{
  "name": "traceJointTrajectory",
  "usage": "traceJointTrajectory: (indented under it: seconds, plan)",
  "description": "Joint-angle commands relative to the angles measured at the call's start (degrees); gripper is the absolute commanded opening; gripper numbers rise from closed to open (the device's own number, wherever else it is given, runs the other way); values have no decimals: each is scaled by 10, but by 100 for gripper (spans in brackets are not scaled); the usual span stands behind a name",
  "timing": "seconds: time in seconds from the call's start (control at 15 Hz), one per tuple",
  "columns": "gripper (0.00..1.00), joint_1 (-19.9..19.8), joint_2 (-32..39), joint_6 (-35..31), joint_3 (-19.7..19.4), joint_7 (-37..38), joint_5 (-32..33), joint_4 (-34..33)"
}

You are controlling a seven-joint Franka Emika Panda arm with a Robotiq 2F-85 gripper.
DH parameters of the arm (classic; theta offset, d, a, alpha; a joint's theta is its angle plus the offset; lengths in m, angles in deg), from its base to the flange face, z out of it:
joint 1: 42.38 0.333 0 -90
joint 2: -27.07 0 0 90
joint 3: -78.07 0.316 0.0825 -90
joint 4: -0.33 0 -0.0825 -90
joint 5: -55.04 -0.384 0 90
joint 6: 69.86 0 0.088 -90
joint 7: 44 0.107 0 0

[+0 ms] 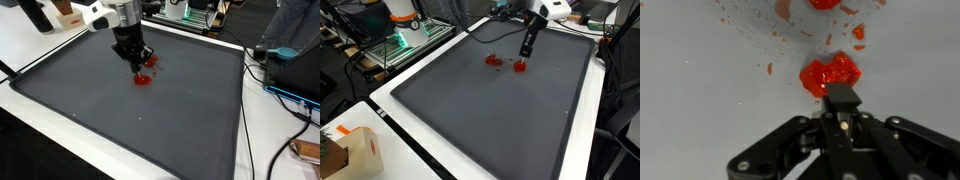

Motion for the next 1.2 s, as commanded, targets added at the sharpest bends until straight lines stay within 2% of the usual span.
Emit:
traceJointTrajectory:
  seconds: [0.0,1.13]
  plan:
    - [3,-7,12,-8,3,-11,-2,-3]
    - [3,-5,-47,40,4,-4,-1,9]
